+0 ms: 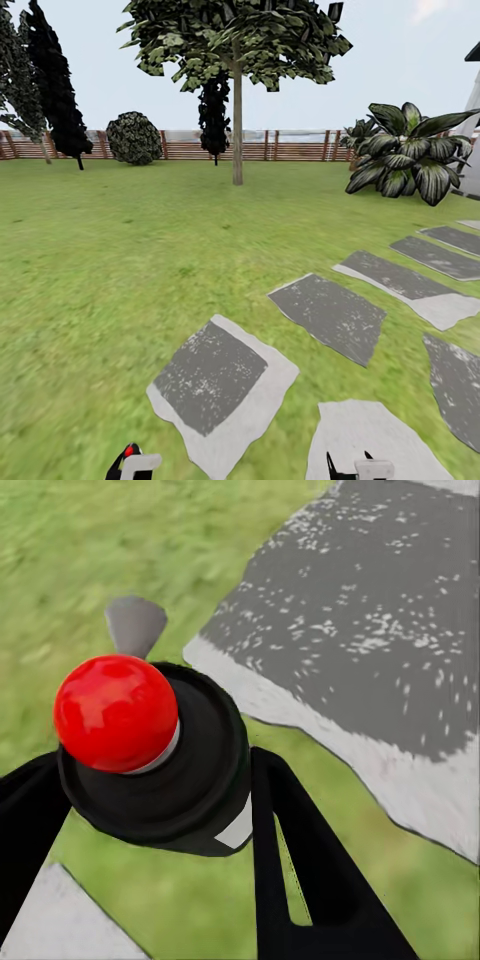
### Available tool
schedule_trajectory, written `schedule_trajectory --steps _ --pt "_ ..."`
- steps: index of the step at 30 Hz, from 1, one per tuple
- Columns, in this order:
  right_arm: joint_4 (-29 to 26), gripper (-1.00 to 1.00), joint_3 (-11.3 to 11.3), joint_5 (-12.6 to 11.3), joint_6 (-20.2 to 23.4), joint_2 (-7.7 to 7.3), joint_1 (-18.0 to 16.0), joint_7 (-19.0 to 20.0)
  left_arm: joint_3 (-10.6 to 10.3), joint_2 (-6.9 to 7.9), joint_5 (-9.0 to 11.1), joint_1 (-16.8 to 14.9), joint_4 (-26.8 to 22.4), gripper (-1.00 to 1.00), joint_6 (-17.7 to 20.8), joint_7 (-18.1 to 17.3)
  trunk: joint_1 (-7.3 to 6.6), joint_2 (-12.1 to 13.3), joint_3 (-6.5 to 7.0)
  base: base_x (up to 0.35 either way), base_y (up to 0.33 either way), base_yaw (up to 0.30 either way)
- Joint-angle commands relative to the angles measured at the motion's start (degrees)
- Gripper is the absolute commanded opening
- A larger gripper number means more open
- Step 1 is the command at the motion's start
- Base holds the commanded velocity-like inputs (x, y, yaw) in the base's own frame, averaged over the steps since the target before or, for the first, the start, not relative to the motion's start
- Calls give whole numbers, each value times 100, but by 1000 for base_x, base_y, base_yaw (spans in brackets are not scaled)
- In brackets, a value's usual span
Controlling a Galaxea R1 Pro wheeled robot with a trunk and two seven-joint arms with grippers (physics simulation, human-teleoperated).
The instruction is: In the garden, pick up the pesticide atomizer on the floor and spray pesticide onto both trees until each tree trunk is fully covered.
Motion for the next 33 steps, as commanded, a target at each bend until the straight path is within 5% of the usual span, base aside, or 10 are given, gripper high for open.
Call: schedule_trajectory --steps 1,33 --pt "0 100 0 0 0 -1 0 0 0 0 -1 0 -1 -100 -1 0 0 0 0 339 0 0" --pt "0 100 0 0 0 -3 0 9 0 0 -1 0 -1 -100 3 0 0 0 0 339 0 0"
